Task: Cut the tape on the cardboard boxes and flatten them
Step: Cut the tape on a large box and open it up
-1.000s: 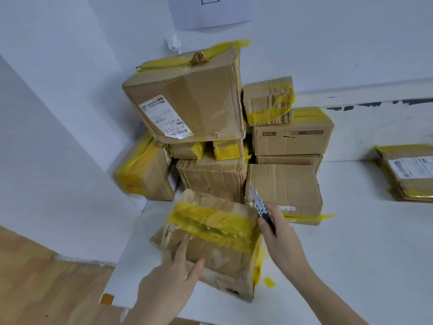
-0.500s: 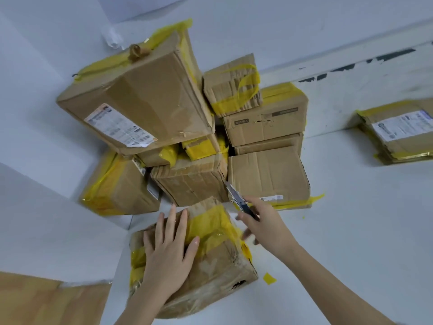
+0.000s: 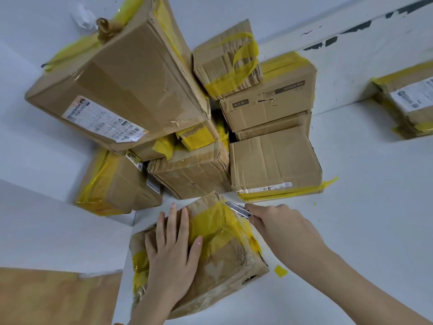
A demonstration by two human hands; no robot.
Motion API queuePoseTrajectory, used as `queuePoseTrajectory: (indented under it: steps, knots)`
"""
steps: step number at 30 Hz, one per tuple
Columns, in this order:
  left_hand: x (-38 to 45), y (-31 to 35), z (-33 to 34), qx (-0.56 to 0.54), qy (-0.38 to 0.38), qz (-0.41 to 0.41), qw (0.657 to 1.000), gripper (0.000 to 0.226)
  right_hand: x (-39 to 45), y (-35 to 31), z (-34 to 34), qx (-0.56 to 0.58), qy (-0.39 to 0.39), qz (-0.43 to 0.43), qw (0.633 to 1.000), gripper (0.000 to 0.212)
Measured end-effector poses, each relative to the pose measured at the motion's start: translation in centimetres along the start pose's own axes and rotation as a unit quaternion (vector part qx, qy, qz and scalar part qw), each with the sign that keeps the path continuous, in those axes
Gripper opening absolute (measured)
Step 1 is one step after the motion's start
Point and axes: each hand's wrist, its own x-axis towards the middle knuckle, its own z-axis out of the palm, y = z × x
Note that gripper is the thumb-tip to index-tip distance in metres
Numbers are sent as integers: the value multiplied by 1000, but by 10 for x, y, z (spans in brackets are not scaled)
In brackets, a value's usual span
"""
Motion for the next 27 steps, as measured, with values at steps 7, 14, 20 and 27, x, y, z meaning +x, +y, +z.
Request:
queuePoseTrajectory:
  steps: [7,14,20,27]
  knots:
    - [1,0,3,-9,21,3,1000,78,-3,-19,-13,-117,6,-10,993,28]
    - [9,3,8,2,27,-10,1000,105,-9,-38,-26,-138,-33,-25,990,39]
    - [12,4,11,-9,49,-16,999,103,-28,-34,-20,-156,-35,-23,987,41]
    - [14,2,16,-17,69,-17,997,76,-39,-31,-19,-142,-41,-14,989,41]
